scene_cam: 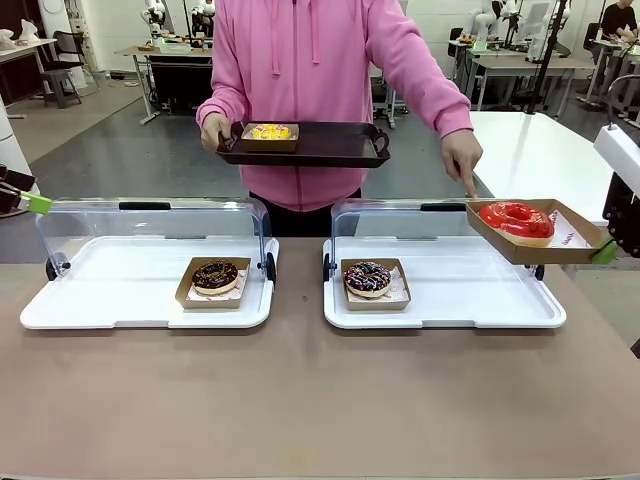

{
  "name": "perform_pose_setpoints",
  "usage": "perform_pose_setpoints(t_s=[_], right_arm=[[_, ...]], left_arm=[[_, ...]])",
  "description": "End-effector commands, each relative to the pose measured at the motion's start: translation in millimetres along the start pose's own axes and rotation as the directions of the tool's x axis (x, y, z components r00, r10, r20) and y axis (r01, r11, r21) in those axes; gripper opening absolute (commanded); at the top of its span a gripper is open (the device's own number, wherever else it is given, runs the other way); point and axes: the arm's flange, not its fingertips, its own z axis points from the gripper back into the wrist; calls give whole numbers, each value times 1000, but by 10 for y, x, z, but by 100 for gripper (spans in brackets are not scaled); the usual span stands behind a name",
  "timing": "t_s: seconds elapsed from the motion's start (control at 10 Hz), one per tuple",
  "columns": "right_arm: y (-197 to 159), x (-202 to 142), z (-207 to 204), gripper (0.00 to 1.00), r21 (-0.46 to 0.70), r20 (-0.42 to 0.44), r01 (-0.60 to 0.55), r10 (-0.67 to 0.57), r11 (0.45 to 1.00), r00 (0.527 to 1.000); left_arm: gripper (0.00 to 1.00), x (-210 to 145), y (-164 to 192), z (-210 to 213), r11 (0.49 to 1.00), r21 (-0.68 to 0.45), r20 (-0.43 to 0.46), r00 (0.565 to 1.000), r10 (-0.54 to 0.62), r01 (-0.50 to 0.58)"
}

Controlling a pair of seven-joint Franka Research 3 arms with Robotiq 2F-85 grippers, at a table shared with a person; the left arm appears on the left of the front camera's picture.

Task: Provide the desired donut to the person.
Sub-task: Pick up and lift the Paper togo box containing the Donut pointed at by the person, then place the picked Paper togo box onto the Handle tray extended by the person.

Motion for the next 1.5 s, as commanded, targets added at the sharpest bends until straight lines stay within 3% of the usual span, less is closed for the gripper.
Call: perform_pose_setpoints(t_s=[0.0, 1.4], right_arm=[[35, 22, -28, 0, 2, -10, 3, -3, 1000, 1000], [35, 22, -28, 0, 2, -10, 3, -3, 1000, 1000]], left_arm=[[100, -4, 1, -11, 1000, -2, 14, 1000, 2, -2], [100, -4, 1, -11, 1000, -2, 14, 1000, 2, -2]])
